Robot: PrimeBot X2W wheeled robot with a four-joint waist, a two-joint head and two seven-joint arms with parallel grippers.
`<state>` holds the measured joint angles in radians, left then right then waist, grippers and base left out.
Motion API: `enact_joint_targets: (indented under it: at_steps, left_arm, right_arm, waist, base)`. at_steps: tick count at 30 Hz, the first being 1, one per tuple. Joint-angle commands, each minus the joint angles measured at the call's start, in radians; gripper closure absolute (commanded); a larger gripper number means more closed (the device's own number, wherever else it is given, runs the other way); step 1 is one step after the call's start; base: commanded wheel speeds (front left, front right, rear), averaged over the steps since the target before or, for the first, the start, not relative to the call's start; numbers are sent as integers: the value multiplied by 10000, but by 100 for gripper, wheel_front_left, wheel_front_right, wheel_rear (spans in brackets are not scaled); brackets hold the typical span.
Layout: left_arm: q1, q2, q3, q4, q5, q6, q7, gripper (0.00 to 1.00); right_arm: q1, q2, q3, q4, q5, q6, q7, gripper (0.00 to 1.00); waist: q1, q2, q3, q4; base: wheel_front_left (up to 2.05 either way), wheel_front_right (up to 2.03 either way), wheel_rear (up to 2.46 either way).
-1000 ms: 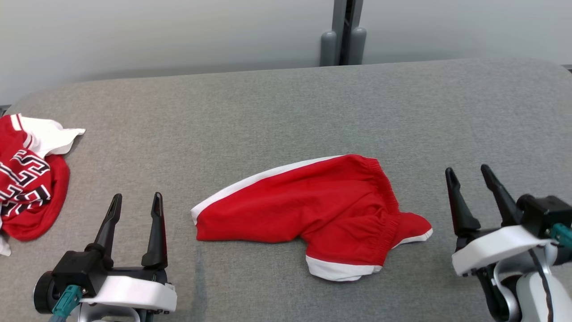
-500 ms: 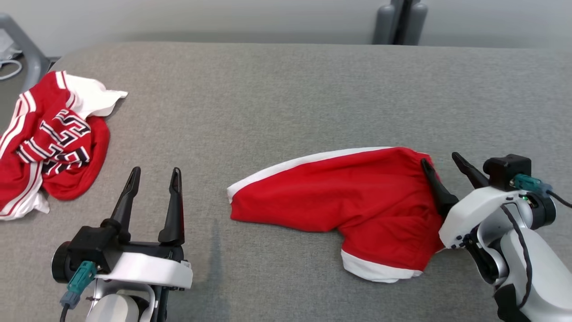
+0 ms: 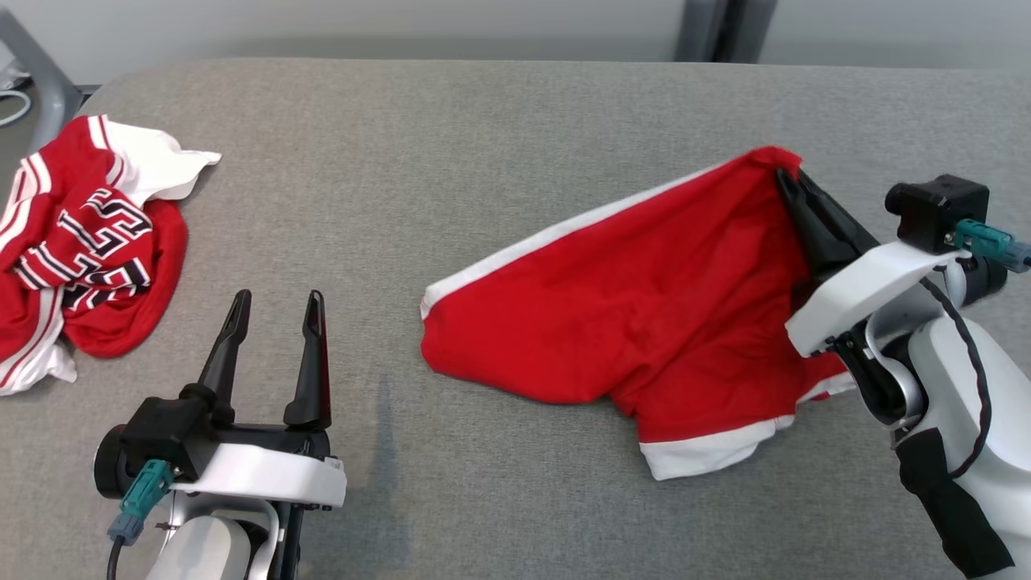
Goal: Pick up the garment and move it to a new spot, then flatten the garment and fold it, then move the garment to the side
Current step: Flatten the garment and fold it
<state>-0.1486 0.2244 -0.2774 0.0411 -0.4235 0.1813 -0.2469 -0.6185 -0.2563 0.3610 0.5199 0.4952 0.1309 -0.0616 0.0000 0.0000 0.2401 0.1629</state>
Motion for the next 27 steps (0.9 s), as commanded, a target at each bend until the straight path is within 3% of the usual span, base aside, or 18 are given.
enact_joint_targets:
  at_steps: [1, 7, 14, 22, 26, 27]
  left_arm:
    - [-156, 75, 60, 9, 1, -32, -48, 0]
    - [-125, 54, 41, 11, 4, -21, -82, 0]
    - [124, 74, 77, -57, -92, 43, -71, 0]
    - [95, 158, -18, -59, -112, 30, 41, 0]
    - [138, 172, -49, -31, -153, 65, 74, 0]
    - [158, 169, -57, -14, -165, 75, 90, 0]
  right_arm:
    - [-155, -149, 240, -607, 25, -3, -178, 100]
    - [742, -493, 900, -2256, -139, -3, 313, 100]
    - [3753, -764, 1116, -4466, -571, -3, 2455, 100]
    - [5252, -366, -463, -4380, -1158, -3, 2445, 100]
    - [5409, -131, -652, -3943, -1421, -3, 2149, 100]
    - [5436, -83, -651, -3806, -1478, -5, 2099, 70]
  waist:
    - [0, 0, -49, -239]
    - [0, 0, -130, -492]
    - [0, 0, -148, -944]
    - [0, 0, -181, -1169]
    - [0, 0, -261, -1191]
    - [0, 0, -298, -1195]
  base:
    - [0, 0, 0]
    - [0, 0, 0]
    - [0, 0, 0]
    - [0, 0, 0]
    - [0, 0, 0]
    - [0, 0, 0]
